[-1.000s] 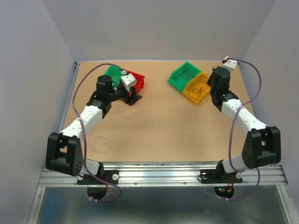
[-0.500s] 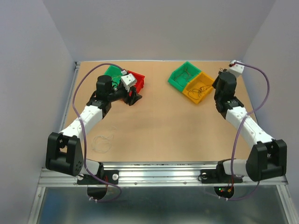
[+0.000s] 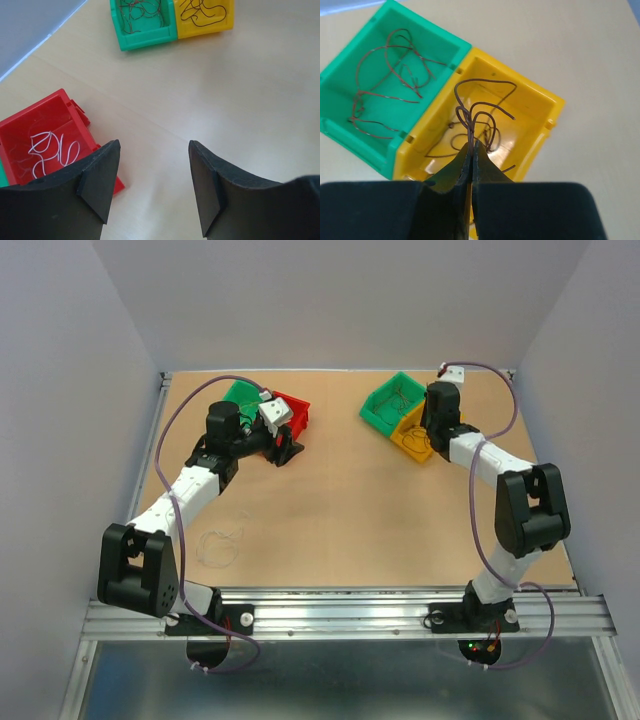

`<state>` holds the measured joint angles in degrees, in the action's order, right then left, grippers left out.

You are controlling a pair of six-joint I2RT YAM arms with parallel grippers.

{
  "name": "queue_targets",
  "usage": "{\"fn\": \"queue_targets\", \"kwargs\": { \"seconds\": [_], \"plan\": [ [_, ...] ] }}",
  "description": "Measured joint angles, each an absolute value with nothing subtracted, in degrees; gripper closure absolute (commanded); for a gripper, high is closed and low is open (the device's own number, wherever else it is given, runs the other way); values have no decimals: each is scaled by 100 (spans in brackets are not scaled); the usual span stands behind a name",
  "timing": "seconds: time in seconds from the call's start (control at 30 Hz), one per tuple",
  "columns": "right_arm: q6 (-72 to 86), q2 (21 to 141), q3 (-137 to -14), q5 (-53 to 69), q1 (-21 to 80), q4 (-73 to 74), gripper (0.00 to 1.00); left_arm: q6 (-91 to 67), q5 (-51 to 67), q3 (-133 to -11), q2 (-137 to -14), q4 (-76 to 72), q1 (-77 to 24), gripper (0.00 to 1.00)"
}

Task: Untangle the cables

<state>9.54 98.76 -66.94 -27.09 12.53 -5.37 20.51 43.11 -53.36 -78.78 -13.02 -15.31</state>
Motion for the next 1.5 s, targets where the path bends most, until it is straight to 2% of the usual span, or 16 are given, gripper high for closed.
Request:
{"fn": "queue_targets", "kwargs": {
  "seconds": [0.23, 0.4, 0.6, 1.0, 1.1, 1.2, 1.27, 1.3, 1.37, 1.43, 1.5],
  "plan": [
    [1022, 10672, -7448, -2156, 1319, -440, 99, 2056, 4313, -5336, -7881, -1297, -1529, 32],
    [1356, 11163, -7609, -2394, 1319, -139, 100, 2069, 4318, -5336, -7883, -1269, -1529, 32],
    [1914, 11168, -7605, -2871, 1319, -12, 99, 2069, 4318, -5336, -7913, -1256, -1531, 32],
    [3802, 11754, -7837, -3114, 1286, 301, 99, 2086, 4316, -5339, -8007, -1223, -1531, 32],
    [4193, 11983, -7968, -3100, 1229, 467, 83, 2088, 4311, -5339, -8009, -1221, -1531, 32],
    [4340, 12095, -8141, -3103, 1133, 545, 82, 2091, 4311, -5339, -8007, -1221, -1531, 32],
    [4344, 12095, -8182, -3105, 1114, 602, 70, 2093, 4303, -5339, -8007, -1221, -1531, 31],
    [4327, 12095, -8189, -3105, 1094, 613, 69, 2093, 4296, -5339, -8007, -1223, -1531, 31],
    [4278, 12066, -8193, -3109, 1092, 674, 59, 2091, 4244, -5339, -8007, -1229, -1531, 28],
    [4200, 11961, -8191, -3129, 1105, 764, 59, 2088, 4117, -5321, -7994, -1286, -1531, 27],
    [4108, 11740, -8191, -3170, 1144, 827, 56, 2067, 3938, -5196, -7881, -1463, -1531, 20]
  ]
}}
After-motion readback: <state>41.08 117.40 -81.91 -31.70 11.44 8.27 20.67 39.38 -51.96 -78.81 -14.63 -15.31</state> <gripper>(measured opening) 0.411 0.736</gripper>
